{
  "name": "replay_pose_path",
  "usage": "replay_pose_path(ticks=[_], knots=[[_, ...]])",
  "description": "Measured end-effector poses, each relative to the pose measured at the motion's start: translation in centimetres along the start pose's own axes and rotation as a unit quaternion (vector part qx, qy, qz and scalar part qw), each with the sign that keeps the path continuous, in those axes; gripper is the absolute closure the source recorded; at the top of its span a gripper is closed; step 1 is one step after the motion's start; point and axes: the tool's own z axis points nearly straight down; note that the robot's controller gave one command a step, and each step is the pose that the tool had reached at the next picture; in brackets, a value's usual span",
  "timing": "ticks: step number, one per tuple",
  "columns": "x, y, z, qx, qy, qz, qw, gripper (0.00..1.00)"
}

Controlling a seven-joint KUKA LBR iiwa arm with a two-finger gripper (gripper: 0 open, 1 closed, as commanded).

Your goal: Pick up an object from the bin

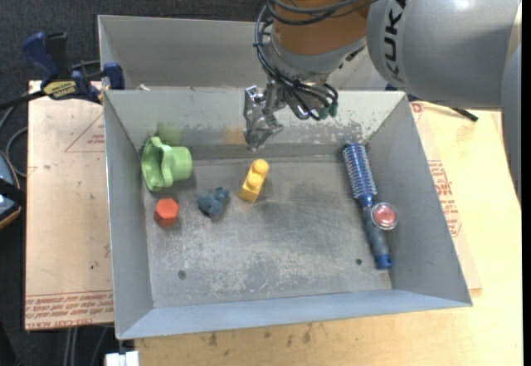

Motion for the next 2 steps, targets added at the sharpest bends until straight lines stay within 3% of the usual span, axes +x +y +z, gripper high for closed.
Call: replay_pose_path(ticks=[1, 2], knots=[[1.69, 1.29, 6.73, -0.001, 0.0075, 0.126, 0.992, 1.0], [1.6, 1.23, 6.55, -0.001, 0.0055, 0.126, 0.992, 0.0]])
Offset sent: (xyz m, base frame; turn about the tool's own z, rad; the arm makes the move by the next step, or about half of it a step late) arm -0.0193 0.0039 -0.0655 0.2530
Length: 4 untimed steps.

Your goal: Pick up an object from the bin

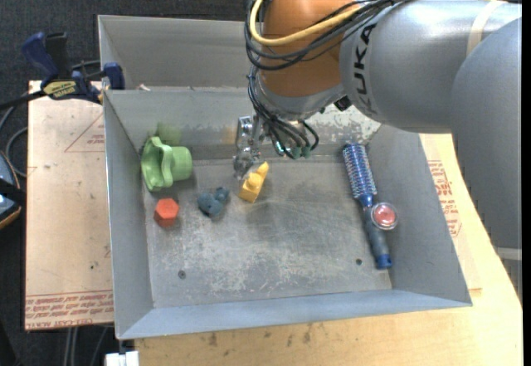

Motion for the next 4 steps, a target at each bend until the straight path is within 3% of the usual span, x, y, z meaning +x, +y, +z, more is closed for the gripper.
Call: replay_pose_path(ticks=[1, 2, 3, 4], knots=[[0.7, -5.0, 11.9, -0.002, -0.0024, -0.05, 0.9987, 0.0], [-0.2, -10.7, 11.7, -0.001, -0.0067, -0.058, 0.9983, 0.0], [-0.2, -10.7, 11.5, 0.001, -0.0046, -0.06, 0.9982, 1.0], [-0.2, -10.7, 11.5, 0.001, -0.0047, -0.06, 0.9982, 0.0]])
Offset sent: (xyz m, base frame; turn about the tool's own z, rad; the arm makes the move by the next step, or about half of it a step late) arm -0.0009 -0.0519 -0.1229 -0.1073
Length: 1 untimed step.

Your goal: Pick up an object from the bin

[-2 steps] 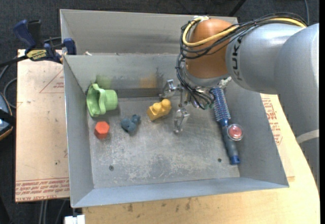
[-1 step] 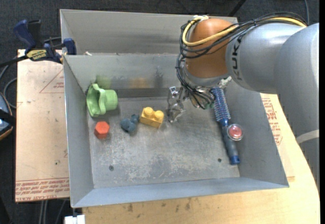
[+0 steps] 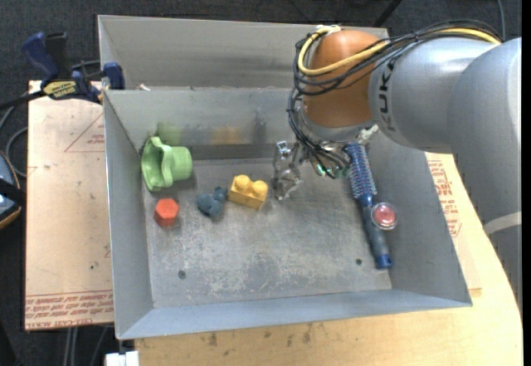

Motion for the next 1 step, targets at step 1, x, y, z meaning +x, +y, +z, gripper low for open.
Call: replay_pose_path(ticks=[1], knots=[[-1.18, 8.16, 0.11, 0.001, -0.002, -0.016, 0.9999, 0.0]])
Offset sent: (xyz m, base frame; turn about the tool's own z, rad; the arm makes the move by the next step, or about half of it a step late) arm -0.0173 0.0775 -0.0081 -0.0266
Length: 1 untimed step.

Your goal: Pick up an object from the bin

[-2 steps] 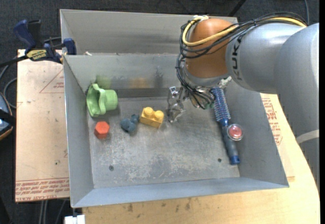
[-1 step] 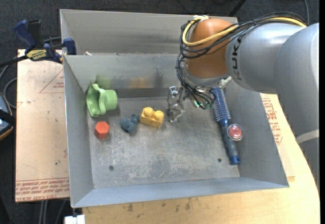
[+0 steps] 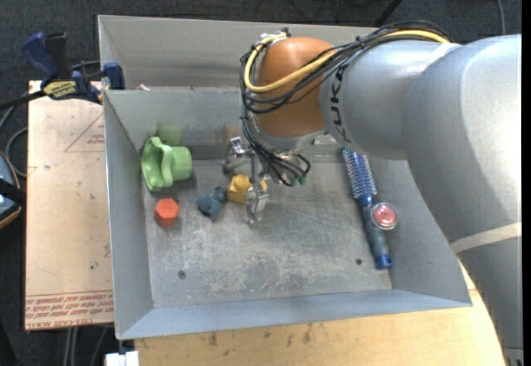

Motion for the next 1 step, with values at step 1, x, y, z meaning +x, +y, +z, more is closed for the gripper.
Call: replay_pose_path(ticks=[1], knots=[[0.03, -0.25, -0.17, -0.001, 0.0014, 0.004, 1.0, 1.0]])
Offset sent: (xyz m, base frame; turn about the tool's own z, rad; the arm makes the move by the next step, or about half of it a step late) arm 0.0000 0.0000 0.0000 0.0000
